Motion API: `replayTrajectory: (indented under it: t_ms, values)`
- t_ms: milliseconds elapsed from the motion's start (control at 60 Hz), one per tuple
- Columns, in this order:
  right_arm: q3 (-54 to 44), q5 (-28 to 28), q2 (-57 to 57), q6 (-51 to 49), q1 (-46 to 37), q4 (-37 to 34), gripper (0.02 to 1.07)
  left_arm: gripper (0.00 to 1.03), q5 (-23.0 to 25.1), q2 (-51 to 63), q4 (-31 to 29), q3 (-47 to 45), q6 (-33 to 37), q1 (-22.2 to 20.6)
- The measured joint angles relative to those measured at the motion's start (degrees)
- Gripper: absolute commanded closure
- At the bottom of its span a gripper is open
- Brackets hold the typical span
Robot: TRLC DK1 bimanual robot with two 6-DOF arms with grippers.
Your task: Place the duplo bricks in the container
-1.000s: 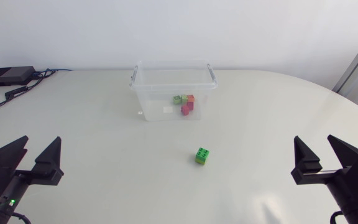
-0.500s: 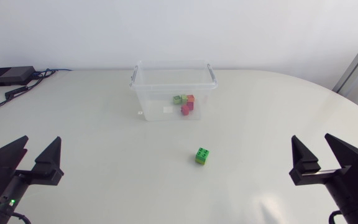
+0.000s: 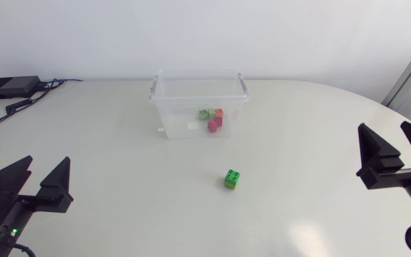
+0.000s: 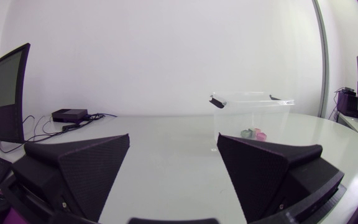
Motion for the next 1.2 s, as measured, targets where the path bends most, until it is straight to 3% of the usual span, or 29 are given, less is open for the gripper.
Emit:
replayTrajectory:
  t_ms: [383, 767, 983, 1200]
  values:
    - [11.0, -0.3, 25.6, 0.8, 5.4, -3.7, 0.07, 0.04, 0.0, 0.0, 0.0, 0.0, 0.0, 0.0]
    - [26.8, -3.1, 57.0, 0.6, 5.2, -20.3, 0.07, 0.04, 0.0, 0.0, 0.0, 0.0, 0.0, 0.0]
    - [35.5, -1.9, 71.0, -15.0, 7.8, -34.5, 0.07, 0.04, 0.0, 0.0, 0.0, 0.0, 0.0, 0.0]
    - [39.1, -1.9, 77.6, -25.0, 11.8, -38.6, 0.07, 0.04, 0.0, 0.0, 0.0, 0.0, 0.0, 0.0]
